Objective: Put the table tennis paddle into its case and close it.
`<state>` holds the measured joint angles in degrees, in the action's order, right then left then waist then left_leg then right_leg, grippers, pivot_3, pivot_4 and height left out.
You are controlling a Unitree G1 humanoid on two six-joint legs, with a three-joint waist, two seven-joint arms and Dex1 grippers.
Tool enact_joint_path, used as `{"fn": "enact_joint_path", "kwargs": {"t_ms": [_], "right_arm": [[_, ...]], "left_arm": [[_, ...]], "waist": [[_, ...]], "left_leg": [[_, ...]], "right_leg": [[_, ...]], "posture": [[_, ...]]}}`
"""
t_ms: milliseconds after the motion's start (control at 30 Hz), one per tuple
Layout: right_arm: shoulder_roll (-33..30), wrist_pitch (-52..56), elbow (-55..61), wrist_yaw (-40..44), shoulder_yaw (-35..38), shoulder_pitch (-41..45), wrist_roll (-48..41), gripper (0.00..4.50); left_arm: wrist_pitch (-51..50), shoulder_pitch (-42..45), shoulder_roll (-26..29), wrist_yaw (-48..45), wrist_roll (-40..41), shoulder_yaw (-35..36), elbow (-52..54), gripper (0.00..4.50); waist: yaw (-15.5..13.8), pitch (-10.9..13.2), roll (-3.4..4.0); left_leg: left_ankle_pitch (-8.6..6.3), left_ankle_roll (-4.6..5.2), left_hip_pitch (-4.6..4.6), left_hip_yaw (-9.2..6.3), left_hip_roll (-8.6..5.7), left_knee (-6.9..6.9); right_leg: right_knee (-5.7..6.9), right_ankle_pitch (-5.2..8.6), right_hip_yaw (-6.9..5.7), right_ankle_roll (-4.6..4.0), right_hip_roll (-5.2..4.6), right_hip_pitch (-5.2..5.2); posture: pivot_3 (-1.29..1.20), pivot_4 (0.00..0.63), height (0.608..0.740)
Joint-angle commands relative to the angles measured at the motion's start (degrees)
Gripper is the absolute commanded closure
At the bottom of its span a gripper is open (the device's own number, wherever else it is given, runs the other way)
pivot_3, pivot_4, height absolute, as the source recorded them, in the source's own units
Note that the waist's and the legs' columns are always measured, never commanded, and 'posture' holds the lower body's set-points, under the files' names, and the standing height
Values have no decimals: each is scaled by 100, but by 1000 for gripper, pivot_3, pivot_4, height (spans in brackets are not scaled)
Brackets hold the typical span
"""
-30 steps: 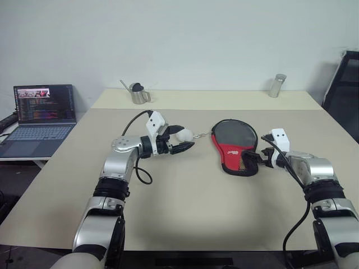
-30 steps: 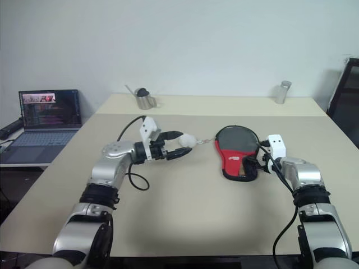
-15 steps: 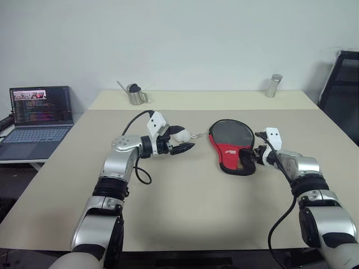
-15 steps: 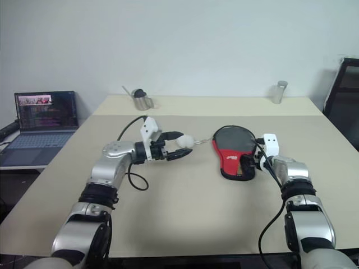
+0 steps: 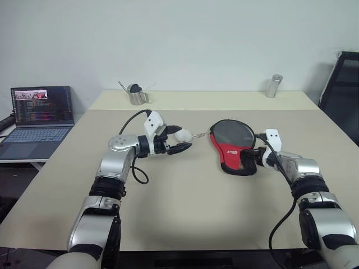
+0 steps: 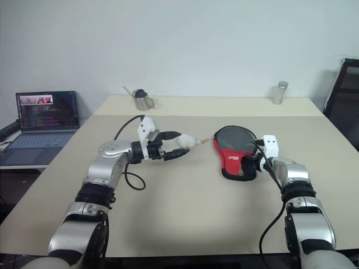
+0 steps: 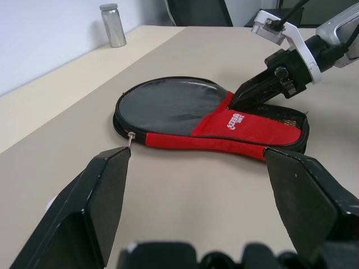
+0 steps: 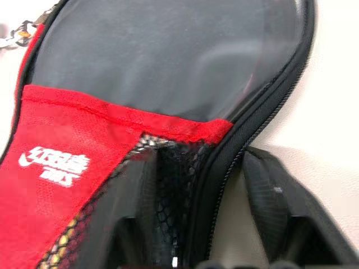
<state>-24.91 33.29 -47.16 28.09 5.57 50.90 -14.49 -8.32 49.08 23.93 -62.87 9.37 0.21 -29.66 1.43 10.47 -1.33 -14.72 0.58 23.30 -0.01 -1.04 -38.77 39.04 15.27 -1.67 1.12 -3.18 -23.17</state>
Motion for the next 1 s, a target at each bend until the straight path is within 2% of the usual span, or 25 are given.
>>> {"fn": "enact_joint_path", "kwargs": {"t_ms": [33,167,200,333,633,1000], "right_arm": [[69,263,-54,-106,-83,-197,181,3306],[190,447,42,-49,-69,-186,118,4362],[228,495,69,-17,-75,-181,99,4457],[345,745,332,165,-112,-210,-5,4457],[603,1871,2145,501,-347,-714,-315,4457],[978,3282,4559,374,-665,-1473,-786,4457]], "left_arm": [[50,18,98,-60,109,-8,166,367],[-97,-125,240,-273,225,34,304,367],[-222,-193,307,-398,350,75,403,367],[-809,-502,656,-851,836,214,856,367],[-1624,-1256,1731,-1434,1351,380,1552,367],[-2176,-2169,2236,-1557,1856,440,2707,367]], "waist": [[0,-4,-5],[17,-7,-7],[21,-7,-7],[44,-7,-7],[74,-7,-7],[122,-7,-7]], "left_leg": [[0,0,-1,1,0,0],[0,0,-15,6,0,2],[0,1,-19,9,1,4],[-1,0,-21,16,9,10],[-1,-1,-42,41,21,67],[-2,-2,-42,53,36,80]], "right_leg": [[0,0,1,0,0,1],[2,0,9,0,0,9],[2,0,14,0,1,9],[1,0,22,0,5,6],[-10,5,44,-7,15,-7],[-13,8,53,-12,24,-19]], "posture": [[0,150,740],[0,150,740],[0,150,740],[0,150,740],[0,150,740],[0,150,740]]}}
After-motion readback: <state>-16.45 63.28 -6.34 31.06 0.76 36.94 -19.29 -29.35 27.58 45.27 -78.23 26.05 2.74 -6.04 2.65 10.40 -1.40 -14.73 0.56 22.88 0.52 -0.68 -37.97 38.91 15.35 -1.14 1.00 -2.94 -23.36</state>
